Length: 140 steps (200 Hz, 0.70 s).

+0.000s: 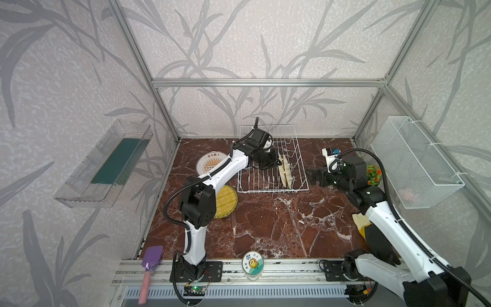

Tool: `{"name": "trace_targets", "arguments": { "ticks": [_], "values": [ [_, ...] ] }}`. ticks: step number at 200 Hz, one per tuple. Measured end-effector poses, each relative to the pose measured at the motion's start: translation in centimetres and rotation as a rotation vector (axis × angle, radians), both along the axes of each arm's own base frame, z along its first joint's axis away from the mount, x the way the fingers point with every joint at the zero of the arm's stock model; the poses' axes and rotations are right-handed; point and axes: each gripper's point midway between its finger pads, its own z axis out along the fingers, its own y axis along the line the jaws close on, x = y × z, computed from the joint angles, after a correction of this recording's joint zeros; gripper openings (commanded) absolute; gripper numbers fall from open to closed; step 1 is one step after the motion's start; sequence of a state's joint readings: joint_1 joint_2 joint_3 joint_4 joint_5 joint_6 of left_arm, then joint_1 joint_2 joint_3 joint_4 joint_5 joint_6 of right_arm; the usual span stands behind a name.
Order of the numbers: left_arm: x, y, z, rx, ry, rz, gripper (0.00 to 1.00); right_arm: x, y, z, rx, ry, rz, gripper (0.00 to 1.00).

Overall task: Unload the plates from the dish rack
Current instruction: Pick up a plate from the dish rack.

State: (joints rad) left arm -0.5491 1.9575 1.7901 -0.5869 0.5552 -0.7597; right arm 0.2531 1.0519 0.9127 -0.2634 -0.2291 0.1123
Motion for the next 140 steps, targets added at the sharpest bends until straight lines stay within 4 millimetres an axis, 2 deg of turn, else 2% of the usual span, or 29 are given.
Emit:
{"name": "trace_targets", "arguments": {
  "ticks": [34, 83, 140],
  "values": [
    [-0.2, 0.1, 1.5, -0.016, -0.027, 0.001, 0.00, 0.0, 0.1, 0.2, 0.012, -0.005, 0.004, 0.99],
    [-0.6, 0.4, 1.3, 0.008, -0.018, -0.010, 0.00, -0.5, 0.0, 0.0, 0.026, -0.008, -0.003, 0.99],
    [-0.7, 1.0, 2.0, 0.043, -0.039, -0.017, 0.00, -0.8, -0.1, 0.8, 0.041, -0.030, -0.008, 0.99]
  ]
}}
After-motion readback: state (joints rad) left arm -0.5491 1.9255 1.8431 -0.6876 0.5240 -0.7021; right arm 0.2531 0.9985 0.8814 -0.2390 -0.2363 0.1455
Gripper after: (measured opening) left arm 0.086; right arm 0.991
